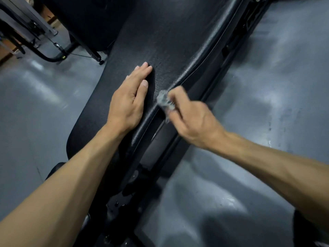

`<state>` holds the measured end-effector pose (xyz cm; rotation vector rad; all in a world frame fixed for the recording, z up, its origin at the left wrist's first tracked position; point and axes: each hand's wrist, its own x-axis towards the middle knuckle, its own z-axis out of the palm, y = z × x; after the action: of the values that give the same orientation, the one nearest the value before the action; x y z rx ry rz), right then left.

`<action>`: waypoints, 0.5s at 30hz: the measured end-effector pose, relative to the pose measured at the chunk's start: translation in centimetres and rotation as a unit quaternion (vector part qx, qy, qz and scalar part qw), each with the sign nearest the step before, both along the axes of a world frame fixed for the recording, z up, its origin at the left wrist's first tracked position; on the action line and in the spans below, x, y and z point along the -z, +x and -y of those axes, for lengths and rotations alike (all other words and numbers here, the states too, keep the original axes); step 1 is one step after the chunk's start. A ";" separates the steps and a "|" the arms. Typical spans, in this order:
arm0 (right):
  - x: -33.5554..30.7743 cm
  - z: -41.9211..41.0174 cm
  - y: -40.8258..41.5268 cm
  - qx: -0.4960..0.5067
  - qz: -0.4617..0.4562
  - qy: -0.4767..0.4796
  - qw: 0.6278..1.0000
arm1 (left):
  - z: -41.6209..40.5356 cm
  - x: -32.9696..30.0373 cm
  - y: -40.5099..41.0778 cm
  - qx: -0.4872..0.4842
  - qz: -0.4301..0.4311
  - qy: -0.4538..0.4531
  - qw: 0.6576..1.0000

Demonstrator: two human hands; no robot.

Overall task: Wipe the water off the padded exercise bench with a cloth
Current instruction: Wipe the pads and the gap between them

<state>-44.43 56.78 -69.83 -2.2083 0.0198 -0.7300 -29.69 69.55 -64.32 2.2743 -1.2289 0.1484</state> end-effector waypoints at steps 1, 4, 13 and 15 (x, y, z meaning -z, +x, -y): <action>0.0 0.5 0.2 0.021 0.010 0.025 0.999 | 0.0 0.0 0.1 -0.002 -0.001 -0.003 1.000; 0.5 -3.2 -0.3 0.011 0.028 0.021 0.999 | 0.0 0.1 0.0 -0.004 0.002 -0.003 1.000; 0.9 -3.7 -0.1 -0.051 0.004 0.017 0.999 | -3.2 -2.0 1.0 0.062 0.033 0.097 0.993; 0.7 -2.5 0.1 0.000 0.024 0.062 0.998 | -6.1 -1.9 0.5 0.056 0.033 0.105 0.992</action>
<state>-44.34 59.32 -70.54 -2.0719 0.0398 -0.7608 -29.21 75.62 -62.39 2.3860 -1.4640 0.0551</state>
